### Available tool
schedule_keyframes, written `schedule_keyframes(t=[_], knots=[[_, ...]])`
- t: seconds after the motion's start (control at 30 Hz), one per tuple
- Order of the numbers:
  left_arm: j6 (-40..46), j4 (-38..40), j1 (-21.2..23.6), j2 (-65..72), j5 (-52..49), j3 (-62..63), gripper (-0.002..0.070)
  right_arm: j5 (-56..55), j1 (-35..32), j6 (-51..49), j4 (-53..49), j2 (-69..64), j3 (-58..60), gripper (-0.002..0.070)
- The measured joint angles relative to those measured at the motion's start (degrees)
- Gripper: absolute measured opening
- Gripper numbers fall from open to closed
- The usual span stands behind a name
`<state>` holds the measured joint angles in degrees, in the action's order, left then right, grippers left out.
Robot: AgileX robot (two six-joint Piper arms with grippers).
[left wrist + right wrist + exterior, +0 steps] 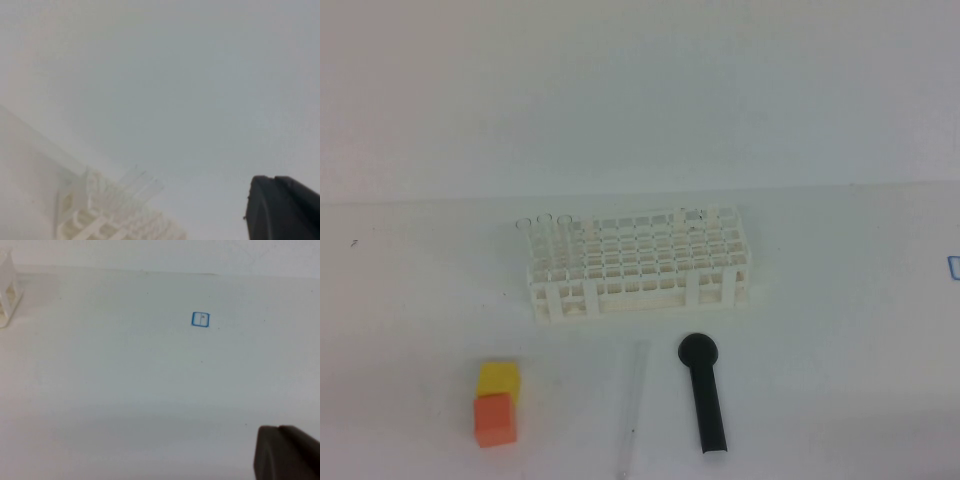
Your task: Place the test tubes
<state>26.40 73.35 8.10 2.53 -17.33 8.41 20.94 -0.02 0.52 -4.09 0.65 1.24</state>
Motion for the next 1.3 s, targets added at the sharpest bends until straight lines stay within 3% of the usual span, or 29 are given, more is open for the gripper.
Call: schedule_keyframes(t=[0.2, 0.37, 0.53, 0.93, 1.0, 1.13, 1.3], knots=[[-0.2, -21.0, 0.0, 14.0, -16.0, 14.6, -0.0001, 0.0, 0.0, 0.0, 0.0, 0.0, 0.0, -0.0001], [-3.6, -30.5, 0.0, 27.1, -26.7, 26.5, -0.0001, 0.0, 0.0, 0.0, 0.0, 0.0, 0.0, -0.0001], [4.1, -32.6, 0.0, 35.8, -35.6, 35.7, -0.0001, 0.0, 0.0, 0.0, 0.0, 0.0, 0.0, -0.0001], [2.9, -40.7, -0.5, 49.1, -49.4, 45.7, -0.0001, 0.0, 0.0, 0.0, 0.0, 0.0, 0.0, -0.0001], [1.4, -43.1, -3.8, 51.5, -50.5, 46.0, -0.0001, 0.0, 0.0, 0.0, 0.0, 0.0, 0.0, -0.0001], [-2.7, -50.4, -15.4, 55.3, -49.5, 46.1, -0.0001, 0.0, 0.0, 0.0, 0.0, 0.0, 0.0, -0.0001], [-24.8, -67.7, -29.5, 62.1, -42.0, 46.1, -0.0001, 0.0, 0.0, 0.0, 0.0, 0.0, 0.0, -0.0001]])
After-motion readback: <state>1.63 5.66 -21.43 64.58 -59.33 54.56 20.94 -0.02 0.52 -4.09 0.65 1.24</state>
